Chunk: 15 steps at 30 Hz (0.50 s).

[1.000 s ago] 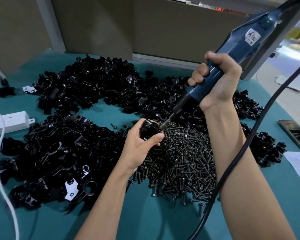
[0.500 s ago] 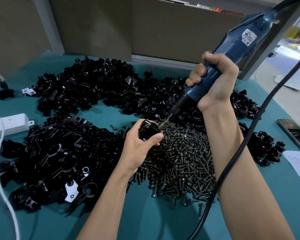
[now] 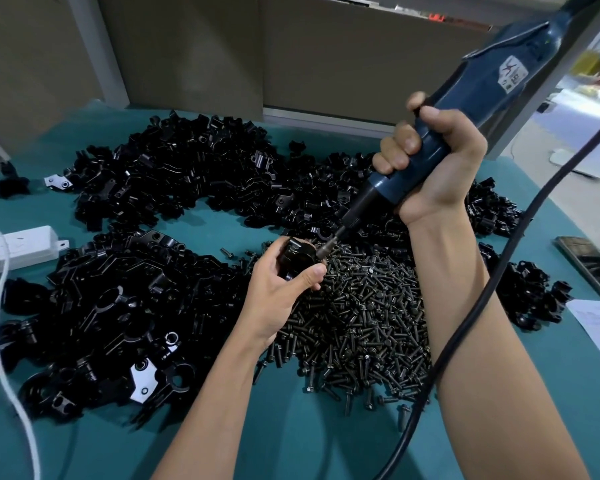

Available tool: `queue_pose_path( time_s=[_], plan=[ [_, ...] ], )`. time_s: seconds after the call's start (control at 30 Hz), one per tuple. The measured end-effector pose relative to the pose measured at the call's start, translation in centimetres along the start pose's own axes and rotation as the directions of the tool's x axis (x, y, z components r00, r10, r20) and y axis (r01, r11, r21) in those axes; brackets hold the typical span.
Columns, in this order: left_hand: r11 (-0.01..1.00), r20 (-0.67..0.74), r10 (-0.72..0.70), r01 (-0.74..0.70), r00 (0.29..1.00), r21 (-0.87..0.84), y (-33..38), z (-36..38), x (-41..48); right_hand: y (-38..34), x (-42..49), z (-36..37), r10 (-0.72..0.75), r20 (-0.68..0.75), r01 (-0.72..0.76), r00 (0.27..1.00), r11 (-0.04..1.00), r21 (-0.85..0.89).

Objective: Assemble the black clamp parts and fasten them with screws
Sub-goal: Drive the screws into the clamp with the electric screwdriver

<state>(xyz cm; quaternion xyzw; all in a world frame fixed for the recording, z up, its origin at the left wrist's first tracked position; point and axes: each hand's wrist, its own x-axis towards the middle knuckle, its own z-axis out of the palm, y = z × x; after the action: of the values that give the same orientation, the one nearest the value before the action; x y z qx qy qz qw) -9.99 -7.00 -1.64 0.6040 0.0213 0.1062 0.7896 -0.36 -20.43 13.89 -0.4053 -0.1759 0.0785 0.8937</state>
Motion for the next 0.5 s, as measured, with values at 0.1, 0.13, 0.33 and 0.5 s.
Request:
queue_pose_path(
  time_s=[0.1, 0.13, 0.33, 0.5],
  plan=[
    [1.0, -0.016, 0.001, -0.002, 1.0, -0.006, 0.0, -0.1, 0.1, 0.0, -0.1, 0.1, -0.013, 0.054, 0.013, 0.998, 1.0, -0.007],
    [1.0, -0.021, -0.019, 0.019, 1.0, -0.009, 0.0, -0.2, 0.1, 0.0, -0.2, 0.0, -0.014, 0.054, 0.015, 0.998, 1.0, -0.011],
    [1.0, 0.042, -0.025, 0.025, 0.999, 0.008, 0.1, 0.3, -0.1, -0.5, -0.2, -0.2, 0.019, 0.199, -0.026, 0.98, 0.999, 0.032],
    [0.986, 0.085, 0.024, -0.038, 0.996, 0.162, 0.4, 0.2, -0.2, -1.7, -0.8, -0.7, 0.086, 0.562, -0.205, 0.823, 0.967, 0.153]
  ],
)
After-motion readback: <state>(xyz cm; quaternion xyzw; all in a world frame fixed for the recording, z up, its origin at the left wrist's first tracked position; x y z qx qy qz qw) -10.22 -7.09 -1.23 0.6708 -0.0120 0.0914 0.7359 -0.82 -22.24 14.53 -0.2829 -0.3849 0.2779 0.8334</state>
